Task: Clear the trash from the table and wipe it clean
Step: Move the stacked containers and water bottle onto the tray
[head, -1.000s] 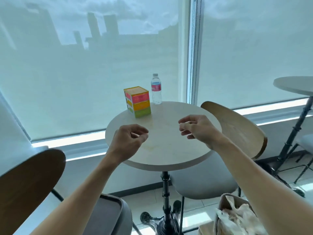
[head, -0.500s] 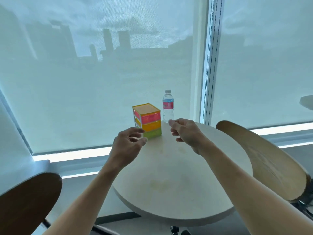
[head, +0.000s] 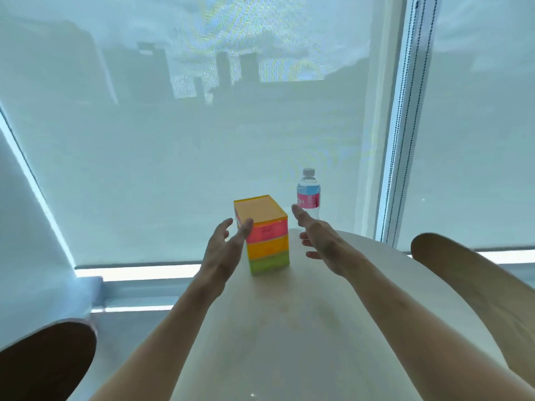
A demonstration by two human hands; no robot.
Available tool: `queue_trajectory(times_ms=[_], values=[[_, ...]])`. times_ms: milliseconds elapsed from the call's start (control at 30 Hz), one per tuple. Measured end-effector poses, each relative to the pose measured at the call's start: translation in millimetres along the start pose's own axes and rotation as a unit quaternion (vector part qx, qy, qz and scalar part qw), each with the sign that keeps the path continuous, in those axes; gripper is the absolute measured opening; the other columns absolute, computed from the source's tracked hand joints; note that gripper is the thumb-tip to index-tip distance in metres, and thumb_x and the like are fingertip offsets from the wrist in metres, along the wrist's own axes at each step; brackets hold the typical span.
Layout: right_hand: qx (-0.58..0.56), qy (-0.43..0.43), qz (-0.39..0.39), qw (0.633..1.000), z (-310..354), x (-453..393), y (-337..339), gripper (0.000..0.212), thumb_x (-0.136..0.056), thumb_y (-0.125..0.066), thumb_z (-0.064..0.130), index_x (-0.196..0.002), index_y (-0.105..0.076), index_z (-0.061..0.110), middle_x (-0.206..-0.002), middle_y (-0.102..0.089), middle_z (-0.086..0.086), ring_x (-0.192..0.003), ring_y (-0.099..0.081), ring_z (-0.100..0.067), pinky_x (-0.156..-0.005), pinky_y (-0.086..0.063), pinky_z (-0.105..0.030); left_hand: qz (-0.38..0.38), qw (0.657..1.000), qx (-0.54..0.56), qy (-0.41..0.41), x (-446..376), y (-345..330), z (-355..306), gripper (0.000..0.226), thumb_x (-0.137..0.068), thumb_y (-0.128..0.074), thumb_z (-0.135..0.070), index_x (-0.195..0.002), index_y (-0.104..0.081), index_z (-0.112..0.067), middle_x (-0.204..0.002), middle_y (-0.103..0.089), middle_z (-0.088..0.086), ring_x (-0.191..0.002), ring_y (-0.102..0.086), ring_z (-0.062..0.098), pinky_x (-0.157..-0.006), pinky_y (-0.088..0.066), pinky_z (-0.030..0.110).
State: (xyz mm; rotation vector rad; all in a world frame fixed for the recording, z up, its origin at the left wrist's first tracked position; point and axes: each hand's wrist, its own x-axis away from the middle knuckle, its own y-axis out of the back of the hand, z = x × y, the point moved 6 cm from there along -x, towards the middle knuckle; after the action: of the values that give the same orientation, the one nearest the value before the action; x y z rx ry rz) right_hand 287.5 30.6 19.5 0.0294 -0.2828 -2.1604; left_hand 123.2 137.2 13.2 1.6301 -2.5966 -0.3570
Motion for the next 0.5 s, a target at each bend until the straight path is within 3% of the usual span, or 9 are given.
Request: queue_trajectory(times_ms=[67, 167, 267, 333, 400, 500], values=[[-0.011, -0.010, 0.019, 1.000, -3.1, -13.5, -3.7, 0.081, -0.090, -0.040, 0.070, -0.147, -0.038, 0.014, -0.146, -0.043, -0.009, -0.126, -0.046, -0.024, -0.101, -0.042, -0.040, 0.005, 0.999, 0.018, 0.028, -9.2, -5.9, 4.0, 0.083, -0.085, -0.054, -0.067, -0.152, -0.029, -0.027, -0.157, -0.032, 0.004, -0.139, -0.037, 0.024, -0.113, -0.033, 0.045], [-0.009, -0.017, 0.040, 0.999, -5.1, -28.8, -10.5, 0.083, -0.087, -0.041, 0.073, -0.147, -0.039, 0.016, -0.142, -0.045, -0.007, -0.117, -0.048, -0.023, -0.099, -0.042, -0.038, 0.021, 0.997, 0.030, 0.064, -19.7, -14.1, 7.9, 0.089, -0.078, -0.052, -0.077, -0.150, -0.032, -0.027, -0.151, -0.040, -0.004, -0.135, -0.040, 0.023, -0.113, -0.033, 0.050], [0.003, -0.025, 0.063, 0.998, -9.4, -41.6, -18.5, 0.084, -0.083, -0.040, 0.079, -0.143, -0.046, 0.020, -0.138, -0.049, -0.002, -0.115, -0.050, -0.023, -0.097, -0.041, -0.038, 0.042, 0.994, 0.047, 0.087, -25.4, -22.7, 10.1, 0.059, -0.089, -0.046, -0.067, -0.133, -0.048, -0.028, -0.129, -0.052, -0.006, -0.118, -0.049, 0.021, -0.105, -0.040, 0.046], [0.006, -0.030, 0.077, 0.997, -12.7, -47.2, -23.0, 0.081, -0.079, -0.041, 0.082, -0.135, -0.054, 0.025, -0.133, -0.056, -0.002, -0.115, -0.053, -0.024, -0.099, -0.042, -0.041, 0.052, 0.993, 0.052, 0.095, -29.0, -26.2, 13.5, 0.058, -0.087, -0.047, -0.071, -0.130, -0.053, -0.032, -0.129, -0.060, -0.003, -0.118, -0.055, 0.023, -0.102, -0.044, 0.047], [-0.006, -0.033, 0.087, 0.996, -15.5, -52.7, -26.5, 0.070, -0.080, -0.040, 0.080, -0.123, -0.060, 0.028, -0.122, -0.064, -0.004, -0.112, -0.058, -0.025, -0.099, -0.044, -0.041, 0.052, 0.993, 0.052, 0.098, -31.6, -26.7, 17.3, 0.061, -0.080, -0.049, -0.075, -0.127, -0.056, -0.036, -0.125, -0.065, -0.001, -0.115, -0.060, 0.027, -0.100, -0.047, 0.047], [-0.035, -0.030, 0.105, 0.993, -16.5, -57.0, -30.7, 0.045, -0.095, -0.036, 0.064, -0.102, -0.063, 0.028, -0.096, -0.071, -0.002, -0.093, -0.066, -0.020, -0.081, -0.050, -0.034, 0.048, 0.992, 0.059, 0.100, -32.5, -25.7, 18.8, 0.053, -0.086, -0.048, -0.070, -0.124, -0.058, -0.034, -0.115, -0.069, -0.002, -0.103, -0.067, 0.026, -0.099, -0.049, 0.047]])
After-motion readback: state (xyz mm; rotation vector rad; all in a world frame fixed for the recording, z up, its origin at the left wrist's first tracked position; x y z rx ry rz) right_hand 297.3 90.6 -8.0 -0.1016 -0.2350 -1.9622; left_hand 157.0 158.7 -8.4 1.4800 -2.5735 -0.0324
